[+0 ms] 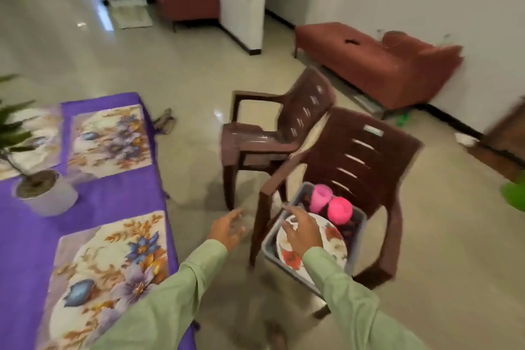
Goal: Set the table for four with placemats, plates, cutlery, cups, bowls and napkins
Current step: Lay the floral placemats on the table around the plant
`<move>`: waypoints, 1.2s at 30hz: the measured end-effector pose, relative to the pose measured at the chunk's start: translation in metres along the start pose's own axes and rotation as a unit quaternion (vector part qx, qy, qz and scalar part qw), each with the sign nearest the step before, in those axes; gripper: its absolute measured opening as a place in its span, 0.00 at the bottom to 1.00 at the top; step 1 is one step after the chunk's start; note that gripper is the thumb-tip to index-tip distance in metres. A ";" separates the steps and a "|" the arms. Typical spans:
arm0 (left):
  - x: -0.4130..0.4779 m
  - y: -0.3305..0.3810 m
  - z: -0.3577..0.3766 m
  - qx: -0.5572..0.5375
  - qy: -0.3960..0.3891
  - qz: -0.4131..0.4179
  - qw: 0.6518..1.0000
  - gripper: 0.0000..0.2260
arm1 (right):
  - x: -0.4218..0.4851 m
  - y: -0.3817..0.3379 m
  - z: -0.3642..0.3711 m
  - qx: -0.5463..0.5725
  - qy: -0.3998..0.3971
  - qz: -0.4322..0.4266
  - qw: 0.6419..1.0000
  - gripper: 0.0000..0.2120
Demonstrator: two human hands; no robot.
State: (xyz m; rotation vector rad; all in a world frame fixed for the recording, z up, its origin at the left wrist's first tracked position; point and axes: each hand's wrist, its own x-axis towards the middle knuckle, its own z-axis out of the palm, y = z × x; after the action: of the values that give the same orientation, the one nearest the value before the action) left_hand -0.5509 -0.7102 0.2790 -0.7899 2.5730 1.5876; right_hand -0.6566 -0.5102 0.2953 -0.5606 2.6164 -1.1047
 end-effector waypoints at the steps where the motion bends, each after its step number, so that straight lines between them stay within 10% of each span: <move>1: 0.006 -0.014 -0.009 -0.025 0.029 -0.017 0.999 0.23 | 0.019 -0.010 0.009 -0.005 -0.025 -0.024 0.999 0.16; 10: -0.060 -0.048 -0.074 -0.107 0.346 -0.210 0.908 0.12 | 0.099 -0.110 0.121 -0.041 -0.278 -0.232 0.931 0.19; 17: -0.139 -0.085 -0.080 -0.145 0.476 -0.279 0.821 0.22 | 0.073 -0.162 0.184 -0.069 -0.404 -0.301 0.861 0.21; 36: -0.180 -0.147 -0.058 -0.204 0.554 -0.389 0.707 0.19 | 0.111 -0.227 0.345 -0.318 -0.436 -0.400 0.740 0.39</move>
State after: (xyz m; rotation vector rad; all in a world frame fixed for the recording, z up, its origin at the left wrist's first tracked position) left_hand -0.3172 -0.7383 0.2334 -3.0867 1.5198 1.5177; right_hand -0.5723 -0.9214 0.2162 -1.9018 1.7631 0.1075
